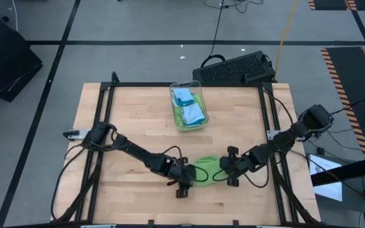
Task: Fold microfiber towels
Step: Fold the green towel, then put the green towel into the transparent bin
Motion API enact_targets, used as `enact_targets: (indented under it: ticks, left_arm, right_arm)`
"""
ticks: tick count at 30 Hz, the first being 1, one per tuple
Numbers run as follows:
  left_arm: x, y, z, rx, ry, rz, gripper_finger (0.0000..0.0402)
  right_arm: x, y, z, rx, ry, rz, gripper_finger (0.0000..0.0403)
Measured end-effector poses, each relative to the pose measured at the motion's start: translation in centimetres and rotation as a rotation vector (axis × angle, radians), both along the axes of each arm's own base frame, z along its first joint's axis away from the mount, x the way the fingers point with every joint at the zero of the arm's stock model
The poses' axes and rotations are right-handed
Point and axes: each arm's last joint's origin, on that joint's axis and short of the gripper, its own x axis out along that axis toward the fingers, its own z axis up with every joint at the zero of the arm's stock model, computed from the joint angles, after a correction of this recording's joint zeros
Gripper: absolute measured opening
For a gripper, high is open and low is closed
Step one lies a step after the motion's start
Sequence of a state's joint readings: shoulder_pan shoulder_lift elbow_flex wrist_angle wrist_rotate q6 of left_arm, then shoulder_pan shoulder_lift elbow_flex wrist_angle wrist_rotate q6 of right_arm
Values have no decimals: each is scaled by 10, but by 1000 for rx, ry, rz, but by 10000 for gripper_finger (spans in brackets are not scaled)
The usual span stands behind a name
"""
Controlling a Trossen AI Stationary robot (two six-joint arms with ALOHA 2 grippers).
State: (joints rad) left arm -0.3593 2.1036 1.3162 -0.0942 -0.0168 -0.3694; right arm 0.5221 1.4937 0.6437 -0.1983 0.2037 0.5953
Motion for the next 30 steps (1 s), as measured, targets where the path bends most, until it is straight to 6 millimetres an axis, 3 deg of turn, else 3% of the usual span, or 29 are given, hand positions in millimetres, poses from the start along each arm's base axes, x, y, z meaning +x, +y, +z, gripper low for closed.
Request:
enact_targets:
  ticks: [4,8,14,19,23,30]
  left_arm:
    - [-16,-3,11,47,94,44,209]
    - [-34,-11,35,145,97,102,209]
    - [-39,-44,61,254,-186,111,209]
    - [-31,-72,54,345,-415,98,213]
    - [-32,-82,43,408,-441,111,241]
    - [-33,-73,33,473,-382,202,295]
  right_arm:
    - [-4,-2,3,14,30,5,20]
    - [-16,-4,14,2,50,-41,20]
    - [-34,13,33,-12,-80,-38,20]
    - [-45,32,35,-26,-173,-15,20]
    - [-48,53,31,-54,-281,64,33]
    - [-25,79,8,-138,-466,168,132]
